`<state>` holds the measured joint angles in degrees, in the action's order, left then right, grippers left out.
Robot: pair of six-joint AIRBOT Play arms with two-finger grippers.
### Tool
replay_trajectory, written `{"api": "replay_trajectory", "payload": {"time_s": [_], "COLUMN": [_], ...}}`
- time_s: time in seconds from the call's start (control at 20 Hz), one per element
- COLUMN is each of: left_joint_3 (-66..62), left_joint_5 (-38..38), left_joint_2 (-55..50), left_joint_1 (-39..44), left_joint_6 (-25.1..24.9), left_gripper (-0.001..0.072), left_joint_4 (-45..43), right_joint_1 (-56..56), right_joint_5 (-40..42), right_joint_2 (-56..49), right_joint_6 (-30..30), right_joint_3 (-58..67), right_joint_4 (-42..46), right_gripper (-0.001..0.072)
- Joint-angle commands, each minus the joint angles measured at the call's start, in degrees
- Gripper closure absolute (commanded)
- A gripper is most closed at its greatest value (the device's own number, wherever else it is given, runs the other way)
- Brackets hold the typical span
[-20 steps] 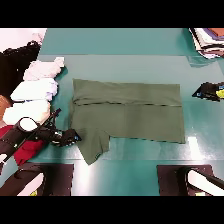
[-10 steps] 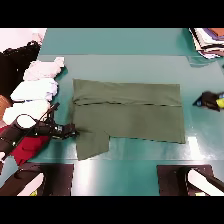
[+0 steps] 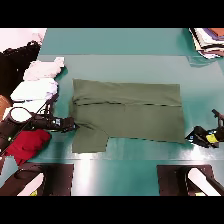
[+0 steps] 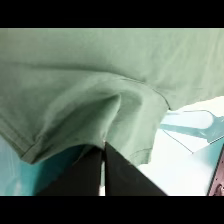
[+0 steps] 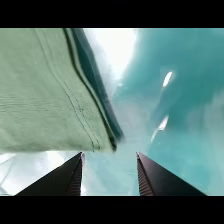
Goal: Fold the shirts.
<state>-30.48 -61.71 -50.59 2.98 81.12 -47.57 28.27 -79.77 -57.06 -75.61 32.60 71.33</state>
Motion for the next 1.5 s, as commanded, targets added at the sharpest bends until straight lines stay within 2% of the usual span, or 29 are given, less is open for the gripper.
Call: {"api": "replay_trajectory", "payload": {"time_s": [0.0, 0.15, 0.25, 0.35, 0.45, 0.65, 0.8, 0.9, 1.0, 1.1, 1.25, 1.35, 1.45], "left_joint_3": [-0.24, -0.24, -0.24, -0.28, -1.22, -1.38, -2.32, -5.53, -9.16, -11.80, -15.21, -18.80, -23.26], "left_joint_5": [0.24, 0.31, 0.17, -1.14, -4.66, -11.45, -20.26, -22.10, -18.18, -11.52, -1.60, 5.01, 8.50], "left_joint_2": [0.07, 0.04, 0.07, 0.07, 0.37, 10.99, 18.73, 18.86, 16.52, 11.56, 0.74, -7.63, -15.56], "left_joint_1": [-0.04, -0.04, -0.04, -0.04, -0.04, -0.04, -0.04, -0.04, -0.04, -0.04, -0.04, -0.04, -0.04], "left_joint_6": [-0.15, -0.15, -0.15, -0.07, 1.53, 7.76, 11.54, 11.89, 10.95, 7.87, 4.48, 4.13, 3.91], "left_gripper": [0.0685, 0.0685, 0.0685, 0.0686, 0.0687, 0.0688, 0.0686, 0.0686, 0.0686, 0.0685, 0.0685, 0.0685, 0.0684], "left_joint_4": [0.00, 0.00, -0.02, -1.03, -4.90, -11.87, -9.84, -9.38, -9.73, -9.75, -10.16, -10.19, -10.29], "right_joint_1": [-1.09, -5.01, -7.85, -10.19, -11.96, -12.68, -12.68, -12.70, -12.70, -12.92, -16.06, -19.02, -21.22], "right_joint_5": [3.67, 4.98, 4.55, 3.19, 0.37, -7.23, -14.51, -15.82, -15.10, -13.05, -6.38, -2.84, -0.50], "right_joint_2": [0.20, -1.18, -3.85, -5.75, -5.01, 4.52, 11.85, 14.95, 14.12, 9.46, 0.11, -7.19, -14.29], "right_joint_6": [0.90, 0.87, 0.87, 0.92, 0.92, 0.87, 0.61, -0.02, -1.40, -1.38, -1.36, -1.44, -1.55], "right_joint_3": [-3.78, -3.50, -2.80, -1.73, -0.13, 2.51, 4.37, 7.65, 12.63, 17.29, 24.22, 29.75, 35.28], "right_joint_4": [-2.08, -2.84, -2.71, -2.19, 0.09, 7.10, 10.51, 10.93, 10.67, 7.91, 6.12, 6.14, 4.57], "right_gripper": [0.0325, 0.0354, 0.0462, 0.0651, 0.0698, 0.0699, 0.0699, 0.0699, 0.0699, 0.0699, 0.0699, 0.0699, 0.0698]}}
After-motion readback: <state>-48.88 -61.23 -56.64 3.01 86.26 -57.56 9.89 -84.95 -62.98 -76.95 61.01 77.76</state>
